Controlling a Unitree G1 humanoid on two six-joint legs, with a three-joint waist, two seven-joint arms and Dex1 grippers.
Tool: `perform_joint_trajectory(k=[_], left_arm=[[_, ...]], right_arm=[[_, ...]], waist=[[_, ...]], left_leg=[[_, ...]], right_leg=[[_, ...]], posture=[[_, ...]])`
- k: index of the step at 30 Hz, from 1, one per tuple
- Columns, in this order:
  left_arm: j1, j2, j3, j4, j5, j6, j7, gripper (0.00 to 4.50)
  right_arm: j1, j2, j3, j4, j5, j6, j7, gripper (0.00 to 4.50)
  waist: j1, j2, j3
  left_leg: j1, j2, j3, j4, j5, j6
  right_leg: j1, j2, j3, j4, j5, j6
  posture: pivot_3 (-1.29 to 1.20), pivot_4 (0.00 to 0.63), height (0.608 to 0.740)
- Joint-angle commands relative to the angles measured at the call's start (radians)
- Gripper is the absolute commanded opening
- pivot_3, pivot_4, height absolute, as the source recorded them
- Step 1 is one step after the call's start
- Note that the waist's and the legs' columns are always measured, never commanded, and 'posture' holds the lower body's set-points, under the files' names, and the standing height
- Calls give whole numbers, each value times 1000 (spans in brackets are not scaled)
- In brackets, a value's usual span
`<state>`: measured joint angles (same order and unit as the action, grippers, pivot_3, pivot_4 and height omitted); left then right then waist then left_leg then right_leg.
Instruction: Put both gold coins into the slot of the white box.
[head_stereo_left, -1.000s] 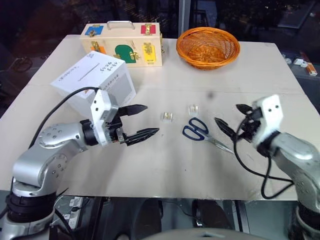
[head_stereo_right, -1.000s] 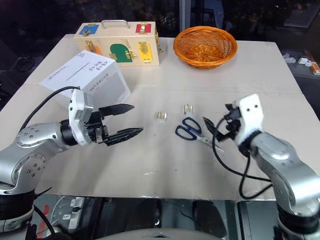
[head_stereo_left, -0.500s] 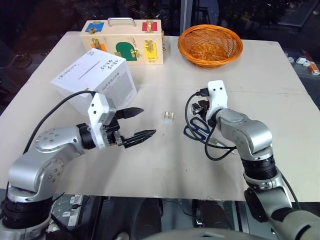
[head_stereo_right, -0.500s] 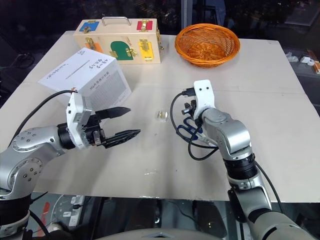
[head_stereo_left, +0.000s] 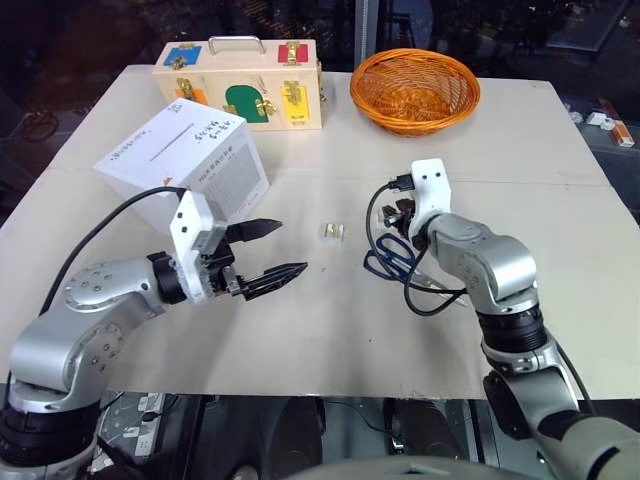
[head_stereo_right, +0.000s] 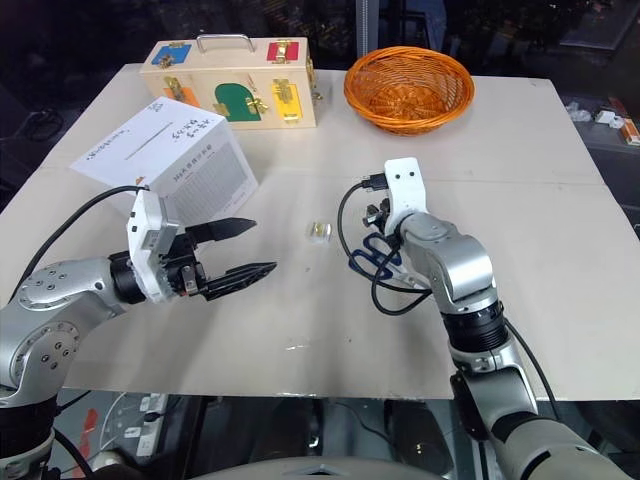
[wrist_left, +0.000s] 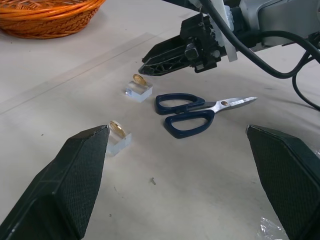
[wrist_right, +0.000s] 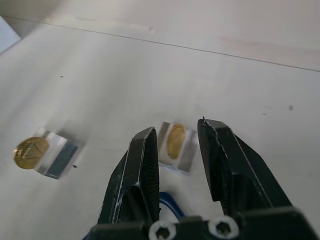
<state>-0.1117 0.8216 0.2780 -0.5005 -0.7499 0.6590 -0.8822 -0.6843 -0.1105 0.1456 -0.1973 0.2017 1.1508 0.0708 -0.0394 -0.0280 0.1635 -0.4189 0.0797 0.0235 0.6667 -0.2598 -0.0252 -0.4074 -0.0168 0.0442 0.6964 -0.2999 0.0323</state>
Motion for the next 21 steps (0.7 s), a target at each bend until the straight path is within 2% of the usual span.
perform_joint_trajectory(k=[1, 20, 21], left_arm=[[5, 14, 33, -32, -14, -19, -11, 4500], [24, 21, 43, -29, -13, -29, -21, 4500], [25, 22, 44, -30, -13, -28, -21, 4500]], right_arm=[[-19, 11, 4, -13, -7, -1, 8, 1438], [-21, 38, 6, 81, -61, -55, 13, 1438], [-19, 37, 3, 85, -64, -61, 12, 1161]], waist=[[0, 0, 0], [0, 0, 0], [0, 0, 0]], left_leg=[[0, 0, 0, 0, 0, 0], [0, 0, 0, 0, 0, 0], [0, 0, 0, 0, 0, 0]], right_leg=[[0, 0, 0, 0, 0, 0], [0, 0, 0, 0, 0, 0], [0, 0, 0, 0, 0, 0]], posture=[[0, 150, 726], [0, 150, 726], [0, 150, 726]])
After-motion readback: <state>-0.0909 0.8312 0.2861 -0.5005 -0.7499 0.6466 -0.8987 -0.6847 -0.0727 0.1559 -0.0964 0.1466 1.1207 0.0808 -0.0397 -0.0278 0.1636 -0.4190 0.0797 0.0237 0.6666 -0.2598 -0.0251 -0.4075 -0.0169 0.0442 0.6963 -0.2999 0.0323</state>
